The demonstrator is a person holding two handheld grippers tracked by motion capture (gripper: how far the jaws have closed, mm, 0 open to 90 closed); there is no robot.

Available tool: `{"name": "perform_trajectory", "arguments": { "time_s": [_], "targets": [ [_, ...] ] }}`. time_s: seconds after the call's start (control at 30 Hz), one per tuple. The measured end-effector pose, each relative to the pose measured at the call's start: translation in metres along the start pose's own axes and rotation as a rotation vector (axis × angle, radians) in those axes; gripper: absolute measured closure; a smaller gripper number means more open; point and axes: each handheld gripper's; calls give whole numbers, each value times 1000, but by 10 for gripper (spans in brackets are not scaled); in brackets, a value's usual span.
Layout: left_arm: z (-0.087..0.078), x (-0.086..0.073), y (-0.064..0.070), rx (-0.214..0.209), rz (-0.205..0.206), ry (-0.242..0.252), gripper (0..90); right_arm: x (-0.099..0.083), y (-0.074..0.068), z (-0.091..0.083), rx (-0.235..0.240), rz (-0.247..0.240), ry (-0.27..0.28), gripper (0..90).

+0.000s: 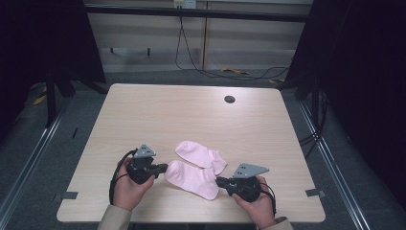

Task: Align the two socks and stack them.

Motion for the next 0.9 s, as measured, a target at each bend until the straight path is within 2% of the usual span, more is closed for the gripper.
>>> {"name": "perform_trajectory", "arguments": {
  "time_s": [0.2,0.33,0.5,0.63,0.9],
  "targets": [
    [0,4,0,-9,-10,10,900,4,1,-1,2,6,9,854],
    [-3,7,-1,-16,-20,23,900,7,1,-1,9,-6,16,854],
    [-3,13,-1,-18,-18,36,900,7,2,-3,12,-2,25,854],
    [-6,23,1,-19,-7,35,900,9,2,-5,18,0,35,854],
    [-11,32,-1,-16,0,29,900,10,4,-7,26,15,53,854]
  ]
}}
Point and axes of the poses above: each handheld gripper's, and its own axes: z roughly forward along the jaws, x roughly out of its top, y roughly to its right, and after that the axes turned 2 degrees about -x, right-handed
